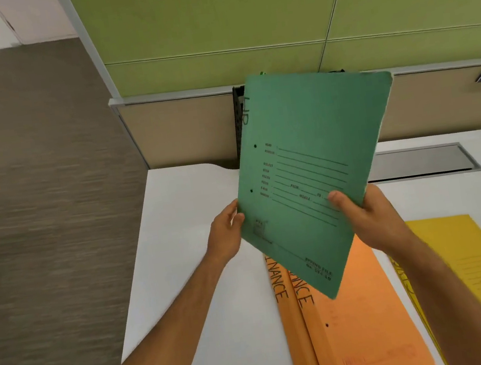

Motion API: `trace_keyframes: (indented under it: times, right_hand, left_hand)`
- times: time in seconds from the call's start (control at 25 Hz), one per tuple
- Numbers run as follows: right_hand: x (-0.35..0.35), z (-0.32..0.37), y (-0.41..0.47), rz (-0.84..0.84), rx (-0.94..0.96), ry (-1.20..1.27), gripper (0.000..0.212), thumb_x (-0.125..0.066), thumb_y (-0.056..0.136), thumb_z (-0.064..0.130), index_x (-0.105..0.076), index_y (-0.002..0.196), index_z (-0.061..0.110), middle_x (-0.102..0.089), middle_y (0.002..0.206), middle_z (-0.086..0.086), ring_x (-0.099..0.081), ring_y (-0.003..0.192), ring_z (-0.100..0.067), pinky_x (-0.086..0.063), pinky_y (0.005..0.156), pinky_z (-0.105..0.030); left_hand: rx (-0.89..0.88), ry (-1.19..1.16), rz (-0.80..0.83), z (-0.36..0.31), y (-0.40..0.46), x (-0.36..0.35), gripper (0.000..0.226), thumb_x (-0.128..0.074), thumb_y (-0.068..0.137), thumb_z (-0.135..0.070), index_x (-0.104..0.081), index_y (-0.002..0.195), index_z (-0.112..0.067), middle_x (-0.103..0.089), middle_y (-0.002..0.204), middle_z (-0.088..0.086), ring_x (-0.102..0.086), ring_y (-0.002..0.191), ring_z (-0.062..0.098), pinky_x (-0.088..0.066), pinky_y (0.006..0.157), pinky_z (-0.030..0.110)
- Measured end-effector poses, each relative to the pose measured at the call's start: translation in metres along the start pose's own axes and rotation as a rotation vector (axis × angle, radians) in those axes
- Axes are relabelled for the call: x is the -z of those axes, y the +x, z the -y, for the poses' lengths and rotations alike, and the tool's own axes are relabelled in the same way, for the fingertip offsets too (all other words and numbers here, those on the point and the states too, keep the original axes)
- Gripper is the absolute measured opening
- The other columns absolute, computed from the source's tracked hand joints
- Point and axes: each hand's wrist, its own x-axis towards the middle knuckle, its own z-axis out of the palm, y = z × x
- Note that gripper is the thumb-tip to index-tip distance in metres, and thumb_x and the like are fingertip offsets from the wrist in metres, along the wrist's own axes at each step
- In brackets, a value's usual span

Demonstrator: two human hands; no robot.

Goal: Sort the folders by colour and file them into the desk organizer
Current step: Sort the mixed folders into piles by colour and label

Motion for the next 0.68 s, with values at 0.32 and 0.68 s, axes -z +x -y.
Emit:
trace_keyframes:
  times: [0.32,0.68]
  right_hand:
    - [0.010,0.013,0.046,-0.226,0.160,-0.236,0.032,-0.047,0.095,0.038,-0.071,0.105,0.018,-0.067,0.080,0.026,-0.065,0.079,0.006,-0.049,0.055,-0.008]
    - [-0.035,-0.015,0.112,-0.444,0.221,-0.310,0.036,-0.048,0.100,0.025,-0.066,0.115,-0.002,-0.074,0.107,-0.012,-0.069,0.089,-0.027,-0.057,0.073,-0.029]
  left_hand:
    - [-0.099,0.886,0.263,0.007,0.049,-0.029,0.077,-0.047,0.104,-0.028,0.004,0.160,-0.017,0.004,0.170,0.001,0.002,0.156,0.021,-0.010,0.124,0.052]
    - [-0.086,1.076,0.354,0.018,0.067,-0.035,0.078,-0.051,0.102,-0.027,0.001,0.160,-0.021,0.006,0.170,-0.003,0.002,0.156,0.022,-0.012,0.122,0.054]
